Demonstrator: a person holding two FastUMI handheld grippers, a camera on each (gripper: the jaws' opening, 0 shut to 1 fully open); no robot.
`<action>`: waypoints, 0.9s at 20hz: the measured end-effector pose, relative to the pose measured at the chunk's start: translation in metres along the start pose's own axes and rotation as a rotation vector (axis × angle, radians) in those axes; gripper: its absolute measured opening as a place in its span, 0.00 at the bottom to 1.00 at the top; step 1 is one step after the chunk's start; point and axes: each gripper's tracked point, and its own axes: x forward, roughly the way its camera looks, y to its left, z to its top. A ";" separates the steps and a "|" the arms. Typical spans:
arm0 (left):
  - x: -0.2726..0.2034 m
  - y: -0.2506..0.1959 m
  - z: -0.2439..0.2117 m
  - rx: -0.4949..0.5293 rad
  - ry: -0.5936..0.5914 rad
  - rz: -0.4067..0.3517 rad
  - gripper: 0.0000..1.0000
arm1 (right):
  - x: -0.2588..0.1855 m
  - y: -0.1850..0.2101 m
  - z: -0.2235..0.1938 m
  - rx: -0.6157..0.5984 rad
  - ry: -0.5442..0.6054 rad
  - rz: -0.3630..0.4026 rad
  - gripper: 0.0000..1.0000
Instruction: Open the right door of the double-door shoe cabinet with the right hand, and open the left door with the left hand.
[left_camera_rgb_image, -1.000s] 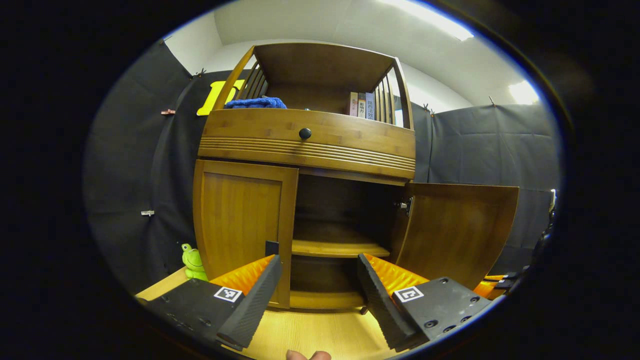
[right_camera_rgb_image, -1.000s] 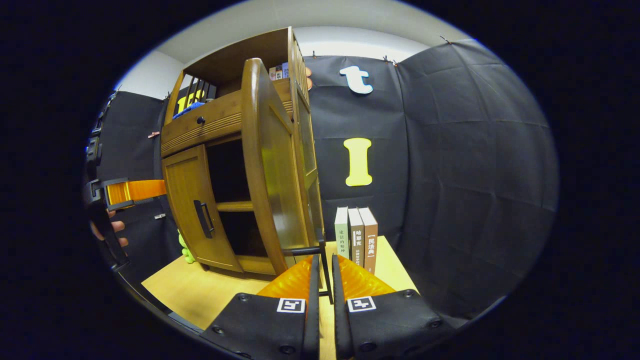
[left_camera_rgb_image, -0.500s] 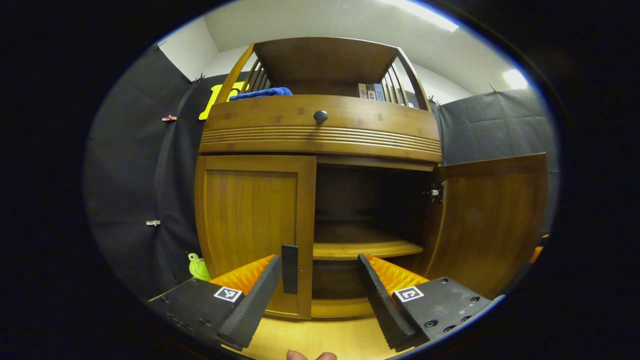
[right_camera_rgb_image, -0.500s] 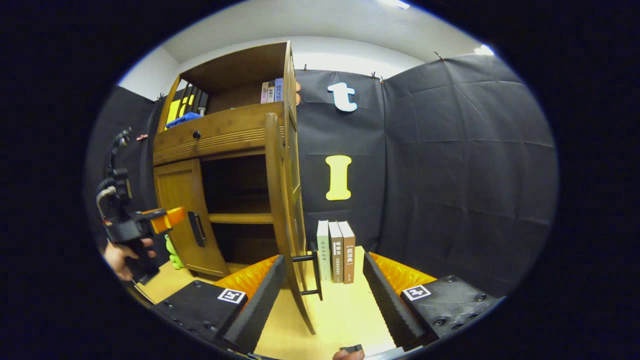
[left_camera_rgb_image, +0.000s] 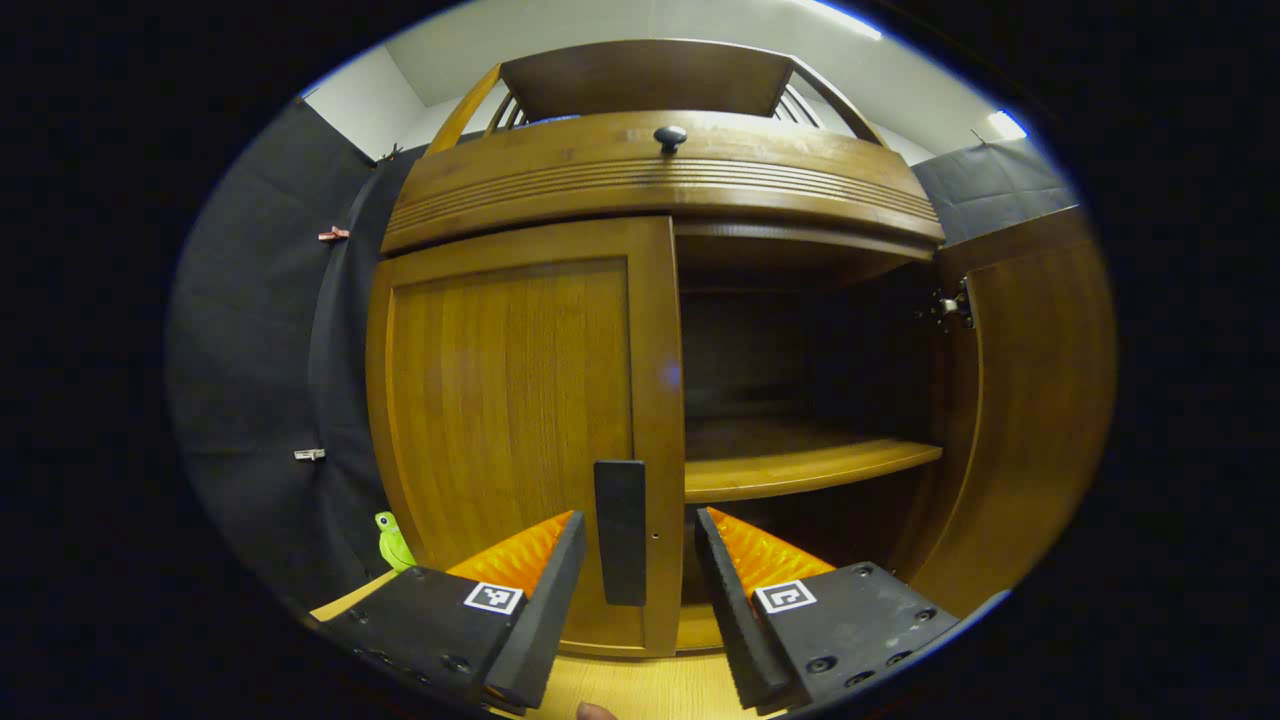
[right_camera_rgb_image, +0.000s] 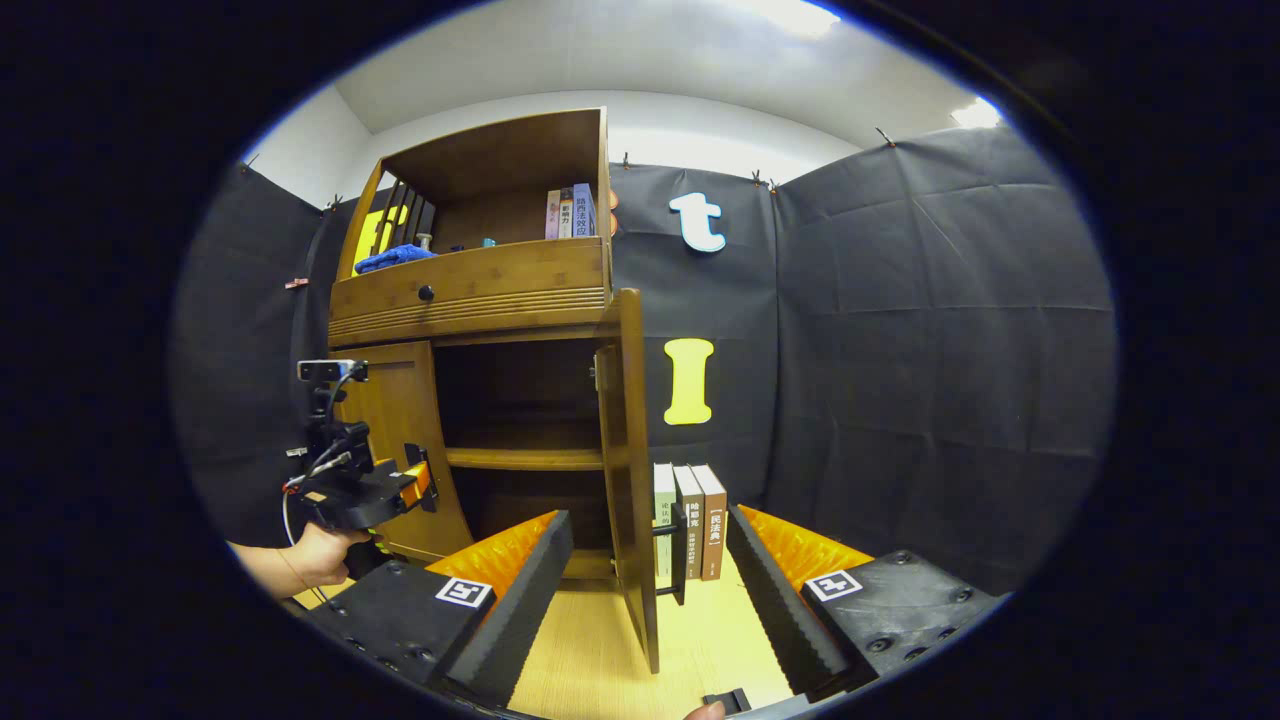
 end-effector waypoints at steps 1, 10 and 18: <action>0.008 0.003 -0.004 -0.006 0.005 0.005 0.65 | -0.001 0.002 -0.001 -0.007 0.006 -0.006 0.98; 0.042 0.006 -0.022 -0.016 0.053 0.007 0.38 | -0.009 0.008 -0.005 -0.033 0.021 -0.052 0.96; 0.037 0.007 -0.023 -0.028 0.105 -0.045 0.35 | -0.027 0.023 0.001 -0.044 0.008 -0.061 0.98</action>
